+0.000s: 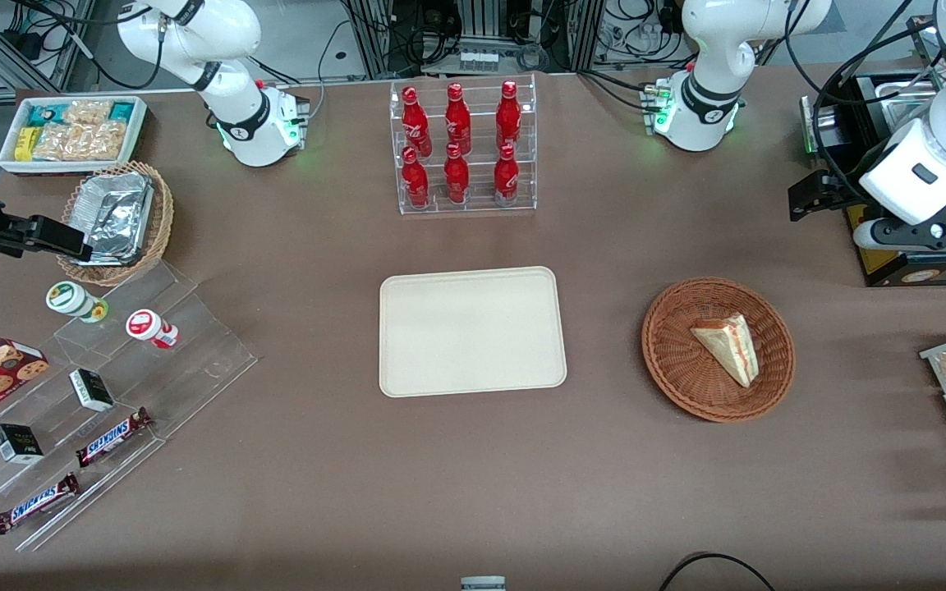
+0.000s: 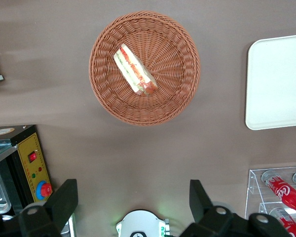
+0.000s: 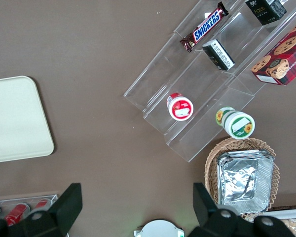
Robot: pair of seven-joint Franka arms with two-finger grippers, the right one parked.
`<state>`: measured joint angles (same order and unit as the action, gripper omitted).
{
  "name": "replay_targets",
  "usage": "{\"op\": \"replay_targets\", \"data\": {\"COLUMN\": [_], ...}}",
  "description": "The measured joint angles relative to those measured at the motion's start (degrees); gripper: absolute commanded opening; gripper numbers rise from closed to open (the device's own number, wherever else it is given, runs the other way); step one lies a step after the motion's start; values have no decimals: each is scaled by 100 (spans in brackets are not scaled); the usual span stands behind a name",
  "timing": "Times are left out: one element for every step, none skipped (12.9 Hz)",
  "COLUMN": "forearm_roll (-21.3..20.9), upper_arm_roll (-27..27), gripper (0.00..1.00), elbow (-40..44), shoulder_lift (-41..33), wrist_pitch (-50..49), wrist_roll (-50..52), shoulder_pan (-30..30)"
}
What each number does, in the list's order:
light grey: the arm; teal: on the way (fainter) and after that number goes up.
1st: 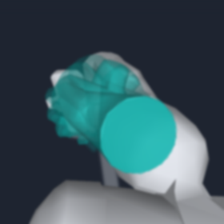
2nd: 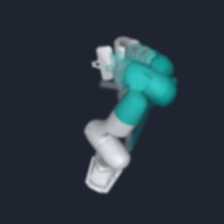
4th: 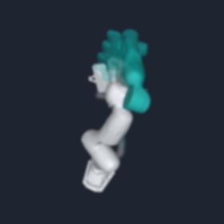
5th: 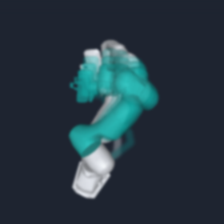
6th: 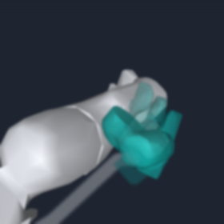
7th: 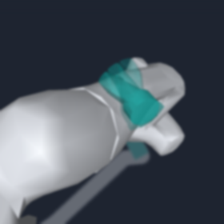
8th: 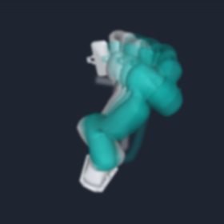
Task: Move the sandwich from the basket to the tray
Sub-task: 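Move the left gripper over the wicker basket toward the sandwich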
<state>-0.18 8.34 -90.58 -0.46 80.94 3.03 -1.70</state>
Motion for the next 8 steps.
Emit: {"op": "replay_targets", "data": {"forearm_roll": [0, 0, 0, 0, 0, 0, 0, 0], "upper_arm_roll": [0, 0, 1, 2, 3, 4, 4, 4], "gripper": [100, 100, 100, 100, 100, 100, 100, 100], "elbow": [0, 0, -4, -23, -81, -182, -320, -472], "shoulder_lift": [0, 1, 6, 14, 24, 33, 40, 53], "wrist_pitch": [0, 0, 0, 5, 55, 202, 386, 577], "wrist_roll": [16, 41, 49, 53, 55, 56, 56, 57], "shoulder_pan": [0, 1, 2, 2, 2, 3, 3, 3]}}
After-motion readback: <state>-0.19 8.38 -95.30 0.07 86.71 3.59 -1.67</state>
